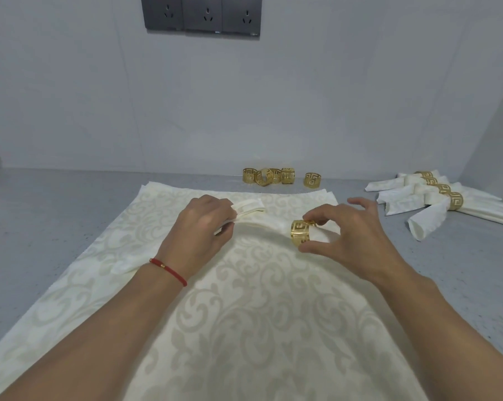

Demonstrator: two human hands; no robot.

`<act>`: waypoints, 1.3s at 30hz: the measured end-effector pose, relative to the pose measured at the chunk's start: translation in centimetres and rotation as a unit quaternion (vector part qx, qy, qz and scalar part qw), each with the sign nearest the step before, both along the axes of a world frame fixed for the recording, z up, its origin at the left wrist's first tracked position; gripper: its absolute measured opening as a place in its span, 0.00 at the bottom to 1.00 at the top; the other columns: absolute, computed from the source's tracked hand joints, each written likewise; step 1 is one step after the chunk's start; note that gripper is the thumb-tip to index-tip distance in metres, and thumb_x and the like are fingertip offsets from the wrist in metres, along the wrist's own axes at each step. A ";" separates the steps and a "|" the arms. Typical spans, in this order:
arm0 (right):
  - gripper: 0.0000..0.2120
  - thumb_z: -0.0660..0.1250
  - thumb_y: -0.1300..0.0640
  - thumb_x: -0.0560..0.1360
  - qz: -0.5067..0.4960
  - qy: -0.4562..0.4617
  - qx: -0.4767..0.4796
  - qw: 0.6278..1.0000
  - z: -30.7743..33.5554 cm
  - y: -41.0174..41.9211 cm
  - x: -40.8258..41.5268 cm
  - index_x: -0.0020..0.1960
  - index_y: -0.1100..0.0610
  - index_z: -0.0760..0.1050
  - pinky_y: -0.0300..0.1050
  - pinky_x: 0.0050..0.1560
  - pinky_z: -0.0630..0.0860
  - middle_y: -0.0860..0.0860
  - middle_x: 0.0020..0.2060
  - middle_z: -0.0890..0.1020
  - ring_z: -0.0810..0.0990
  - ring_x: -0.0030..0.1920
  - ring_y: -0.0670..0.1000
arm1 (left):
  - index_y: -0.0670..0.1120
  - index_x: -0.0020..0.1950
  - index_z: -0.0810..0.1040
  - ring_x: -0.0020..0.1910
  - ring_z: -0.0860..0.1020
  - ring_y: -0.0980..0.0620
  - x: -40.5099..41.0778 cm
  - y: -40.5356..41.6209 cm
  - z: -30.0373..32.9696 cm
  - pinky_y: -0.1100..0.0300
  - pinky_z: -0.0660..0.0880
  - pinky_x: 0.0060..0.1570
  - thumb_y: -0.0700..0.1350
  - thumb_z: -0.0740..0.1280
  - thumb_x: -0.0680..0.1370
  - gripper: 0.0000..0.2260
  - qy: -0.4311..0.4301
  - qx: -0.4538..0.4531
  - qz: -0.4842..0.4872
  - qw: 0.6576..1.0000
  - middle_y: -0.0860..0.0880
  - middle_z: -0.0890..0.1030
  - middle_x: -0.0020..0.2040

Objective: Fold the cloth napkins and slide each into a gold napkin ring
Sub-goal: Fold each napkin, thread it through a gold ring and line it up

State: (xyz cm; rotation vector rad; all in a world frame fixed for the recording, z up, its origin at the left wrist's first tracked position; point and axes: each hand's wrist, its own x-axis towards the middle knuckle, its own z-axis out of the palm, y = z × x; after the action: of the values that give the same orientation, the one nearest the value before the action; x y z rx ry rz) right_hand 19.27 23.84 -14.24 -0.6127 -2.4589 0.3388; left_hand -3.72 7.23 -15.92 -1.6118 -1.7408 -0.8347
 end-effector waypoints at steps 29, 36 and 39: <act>0.16 0.66 0.46 0.82 0.018 0.238 -0.372 0.897 0.5 -4.0 -2.6 0.44 0.54 0.84 0.48 0.44 0.74 0.46 0.40 0.83 0.75 0.34 0.49 | 0.39 0.40 0.79 0.43 0.77 0.44 3.2 0.6 0.1 0.54 0.74 0.46 0.31 0.68 0.75 0.06 0.050 0.083 -0.036 0.995 0.47 0.80 0.43; 0.11 0.67 0.61 0.80 0.033 0.247 -0.456 0.855 0.9 -3.2 -2.3 0.47 0.56 0.88 0.45 0.35 0.66 0.53 0.33 0.78 0.65 0.33 0.49 | 0.39 0.41 0.81 0.45 0.78 0.45 3.6 0.3 0.3 0.55 0.75 0.48 0.31 0.68 0.76 0.06 0.064 0.105 -0.047 0.991 0.47 0.82 0.45; 0.07 0.72 0.56 0.78 0.017 0.213 -0.463 0.860 0.6 -2.4 -2.1 0.46 0.54 0.89 0.43 0.33 0.64 0.49 0.31 0.68 0.59 0.32 0.49 | 0.38 0.42 0.82 0.46 0.78 0.45 3.9 0.4 0.4 0.57 0.75 0.49 0.31 0.67 0.76 0.06 0.077 0.113 -0.055 0.989 0.46 0.83 0.47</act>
State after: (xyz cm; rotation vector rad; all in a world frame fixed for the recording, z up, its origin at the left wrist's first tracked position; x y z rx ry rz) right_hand 17.22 21.47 -13.60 -0.7511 -1.7637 1.5376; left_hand 0.20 7.62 -15.51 -1.5860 -1.4080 -0.8988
